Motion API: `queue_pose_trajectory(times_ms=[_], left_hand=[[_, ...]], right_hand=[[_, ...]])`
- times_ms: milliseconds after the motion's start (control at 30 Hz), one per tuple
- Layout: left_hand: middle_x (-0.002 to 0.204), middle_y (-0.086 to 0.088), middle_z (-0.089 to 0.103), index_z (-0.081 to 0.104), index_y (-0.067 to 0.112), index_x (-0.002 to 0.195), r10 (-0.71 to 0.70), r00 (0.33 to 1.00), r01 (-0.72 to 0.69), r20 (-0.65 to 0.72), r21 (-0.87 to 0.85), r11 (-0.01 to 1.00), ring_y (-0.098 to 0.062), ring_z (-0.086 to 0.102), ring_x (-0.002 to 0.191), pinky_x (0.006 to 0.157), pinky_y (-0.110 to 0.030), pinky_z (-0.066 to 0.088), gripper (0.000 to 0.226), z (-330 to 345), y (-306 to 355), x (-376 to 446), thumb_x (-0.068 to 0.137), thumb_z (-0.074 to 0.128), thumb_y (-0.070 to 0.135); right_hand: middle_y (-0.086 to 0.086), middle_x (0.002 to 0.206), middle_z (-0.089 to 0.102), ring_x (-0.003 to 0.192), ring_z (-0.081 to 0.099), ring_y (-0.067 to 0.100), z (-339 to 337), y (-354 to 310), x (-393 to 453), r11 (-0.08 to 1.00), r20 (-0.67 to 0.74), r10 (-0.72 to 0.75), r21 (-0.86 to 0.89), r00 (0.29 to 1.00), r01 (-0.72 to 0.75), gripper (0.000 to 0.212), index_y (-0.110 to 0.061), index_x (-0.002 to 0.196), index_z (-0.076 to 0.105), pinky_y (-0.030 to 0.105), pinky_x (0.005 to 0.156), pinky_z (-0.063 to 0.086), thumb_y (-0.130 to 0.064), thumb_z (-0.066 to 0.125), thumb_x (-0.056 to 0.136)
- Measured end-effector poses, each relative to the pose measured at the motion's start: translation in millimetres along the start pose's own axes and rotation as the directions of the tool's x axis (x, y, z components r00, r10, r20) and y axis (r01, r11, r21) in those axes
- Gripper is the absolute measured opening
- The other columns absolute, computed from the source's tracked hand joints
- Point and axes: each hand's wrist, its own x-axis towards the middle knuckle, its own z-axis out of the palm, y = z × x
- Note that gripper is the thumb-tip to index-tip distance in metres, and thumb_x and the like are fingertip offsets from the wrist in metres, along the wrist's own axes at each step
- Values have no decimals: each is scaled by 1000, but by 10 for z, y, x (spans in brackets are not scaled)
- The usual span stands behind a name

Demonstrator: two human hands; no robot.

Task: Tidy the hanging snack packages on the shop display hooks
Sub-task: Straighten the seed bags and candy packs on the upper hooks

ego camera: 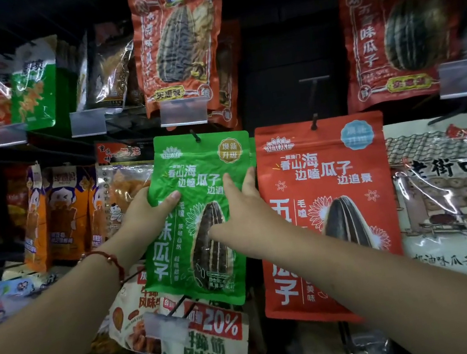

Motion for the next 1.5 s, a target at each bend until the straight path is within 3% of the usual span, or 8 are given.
queue_pose_trajectory(times_ms=[167,267,367,500,600,833,1133,1500], left_hand=[[107,-8,68,45,13,137,-9,1000,9,-23,-15,1000,-29,69,91,81,-50,58,61,-5,31,-48,90,65,47],[128,-6,61,34,17,150,38,996,-33,-78,66,997,-23,67,89,70,-39,57,70,-7,96,-142,92,67,38],[152,-6,43,24,24,155,212,969,-163,-126,315,935,-30,55,125,98,-53,51,81,26,211,-298,90,69,39],[164,-5,22,15,31,158,407,909,-363,96,662,655,-30,28,148,117,-52,30,81,193,479,-738,92,53,58],[168,-5,5,1,36,158,330,892,-448,310,710,544,-28,12,153,123,-50,16,86,462,679,-1076,90,40,71],[167,-8,-15,-11,40,156,337,754,-657,564,669,348,-31,-2,154,124,-52,7,91,1014,923,-1586,86,29,81],[166,-11,-15,-13,39,156,305,674,-739,673,602,304,-35,-1,154,123,-52,12,92,1438,1202,-1994,88,35,79],[167,-9,-11,-12,38,156,377,564,-825,734,493,275,-34,-2,154,123,-55,10,94,2220,1960,-2492,87,36,79]], right_hand=[[-9,154,-42,153,-9,26,-90,-104,-218,993,44,-113,-38,993,115,99,-38,157,-6,42,102,51,-24,65,90],[-7,159,-35,153,-14,23,-175,-154,-349,980,78,-160,-108,984,168,97,-37,158,-5,48,117,33,-26,64,91],[-4,164,-23,153,-13,20,-322,-100,-517,962,113,-176,-191,978,195,94,-35,158,-4,49,123,12,-30,63,92],[-5,167,-9,153,-10,18,-607,127,-858,911,133,-151,-366,979,191,89,-36,158,2,46,123,4,-40,61,93],[-7,167,-7,153,-10,19,-852,326,-1200,872,128,-51,-478,991,106,87,-36,158,1,41,121,1,-49,58,94],[-2,168,3,154,-2,25,-1340,679,-1880,858,44,184,-495,982,-139,88,-34,159,8,45,122,10,-51,62,92],[2,167,10,154,8,29,-2161,1064,-2485,737,-91,391,-566,916,-371,88,-29,159,9,43,120,23,-47,63,92],[-2,167,4,154,-4,23,-2931,1470,-3229,677,-188,438,-574,879,-460,84,-34,159,12,46,123,11,-46,62,92]])
